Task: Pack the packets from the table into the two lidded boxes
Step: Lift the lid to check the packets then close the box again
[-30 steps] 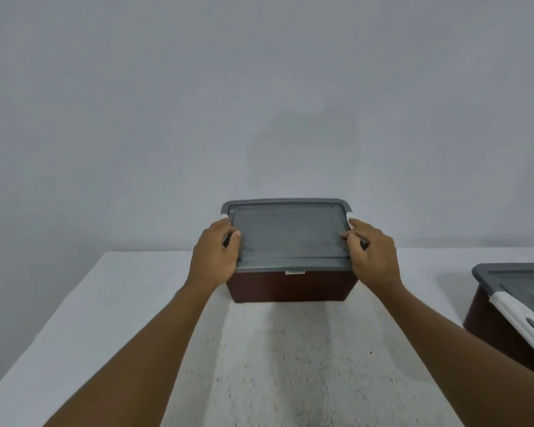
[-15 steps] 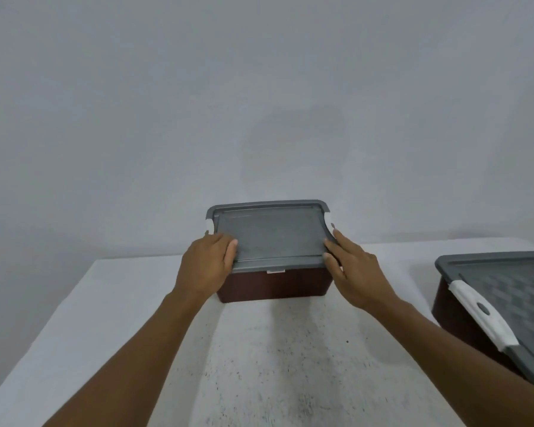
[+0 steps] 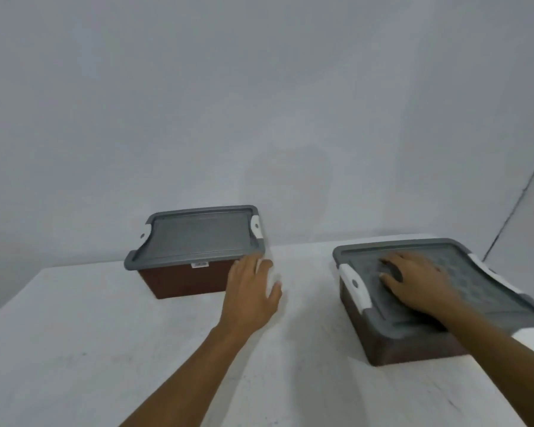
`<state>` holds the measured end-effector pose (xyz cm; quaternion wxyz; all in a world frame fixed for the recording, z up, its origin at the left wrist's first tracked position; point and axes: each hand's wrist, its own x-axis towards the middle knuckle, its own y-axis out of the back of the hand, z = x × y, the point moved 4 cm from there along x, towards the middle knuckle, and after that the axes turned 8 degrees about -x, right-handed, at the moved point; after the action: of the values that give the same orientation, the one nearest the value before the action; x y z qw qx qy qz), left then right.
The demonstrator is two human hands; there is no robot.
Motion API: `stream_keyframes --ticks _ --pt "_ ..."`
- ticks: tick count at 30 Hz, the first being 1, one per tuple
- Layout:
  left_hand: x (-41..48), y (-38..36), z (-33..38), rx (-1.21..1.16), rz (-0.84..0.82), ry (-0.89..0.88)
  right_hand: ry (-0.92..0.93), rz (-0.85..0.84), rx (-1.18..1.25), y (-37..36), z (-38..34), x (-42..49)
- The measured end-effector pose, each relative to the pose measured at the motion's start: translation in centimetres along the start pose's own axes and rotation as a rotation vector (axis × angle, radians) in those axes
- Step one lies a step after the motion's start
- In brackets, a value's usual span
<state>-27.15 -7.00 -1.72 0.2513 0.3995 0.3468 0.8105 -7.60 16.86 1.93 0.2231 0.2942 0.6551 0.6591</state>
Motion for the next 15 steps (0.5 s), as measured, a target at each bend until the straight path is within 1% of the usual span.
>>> stream_keyframes --ticks 1,2,4,5,6,7,9,11,13,15 --pt "0.0 -1.6 2.4 -0.087 -0.064 0.041 -0.018 -0.017 -0.011 0.0 2.6 -0.7" --pt "0.0 -2.8 4.5 -0.195 -0.151 0.133 -0.014 -0.027 -0.013 -0.1 4.3 -1.1" --pt "0.4 -5.4 8.7 -0.492 -0.308 0.378 0.033 -0.051 -0.005 0.2 6.6 -1.8" --pt "0.5 -6.6 10.7 -0.636 -0.338 0.482 0.067 -0.066 0.01 0.3 7.4 -2.3" --pt "0.8 -7.3 12.0 -0.725 -0.33 0.545 0.103 -0.072 0.022 0.4 7.4 -2.6" --pt "1.2 -8.0 13.2 -0.743 -0.299 0.566 0.129 -0.069 0.028 0.5 7.6 -3.0" --pt "1.5 -8.5 14.0 -0.705 -0.225 0.582 0.16 -0.054 0.027 0.5 7.6 -3.4" --pt "1.4 -8.9 14.1 -0.766 -0.183 0.6 0.185 -0.053 0.037 0.6 7.7 -3.4" --pt "0.8 -8.6 13.8 -0.81 -0.146 0.613 0.172 -0.045 0.042 0.9 7.8 -3.2" --pt "0.0 -8.0 13.2 -0.828 -0.127 0.621 0.127 -0.021 -0.005 1.4 8.2 -3.1"
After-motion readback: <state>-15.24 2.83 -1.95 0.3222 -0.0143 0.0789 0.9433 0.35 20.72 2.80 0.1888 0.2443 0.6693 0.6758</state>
